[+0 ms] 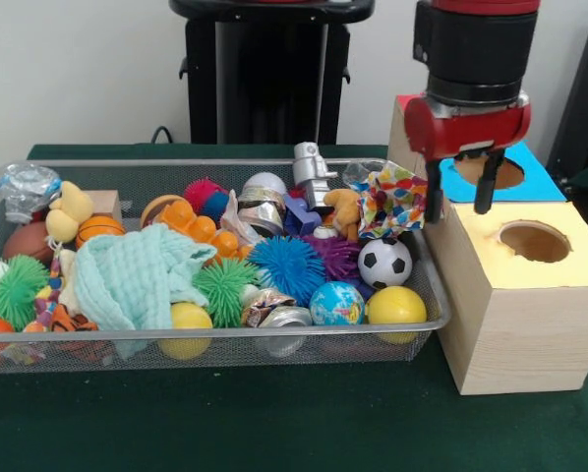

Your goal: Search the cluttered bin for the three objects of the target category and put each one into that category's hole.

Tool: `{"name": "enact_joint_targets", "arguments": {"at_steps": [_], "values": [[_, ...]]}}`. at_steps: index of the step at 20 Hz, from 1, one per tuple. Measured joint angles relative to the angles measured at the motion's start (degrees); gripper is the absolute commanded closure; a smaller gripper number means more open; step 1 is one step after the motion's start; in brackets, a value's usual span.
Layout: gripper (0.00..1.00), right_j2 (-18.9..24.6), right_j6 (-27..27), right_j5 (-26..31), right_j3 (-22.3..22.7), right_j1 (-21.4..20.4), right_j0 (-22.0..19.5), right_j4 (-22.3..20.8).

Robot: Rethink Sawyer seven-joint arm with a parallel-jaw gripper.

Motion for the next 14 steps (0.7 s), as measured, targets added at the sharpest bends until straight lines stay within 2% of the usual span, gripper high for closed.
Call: {"name": "enact_joint_targets", "arguments": {"at_steps": [6, 14], "values": [[0.00, 1.1, 0.0, 2.9, -2.7, 1.9, -5.8, 0.0], [0.00, 1.5, 0.0, 4.7, -2.3, 2.0, -11.6, -0.2]]}}
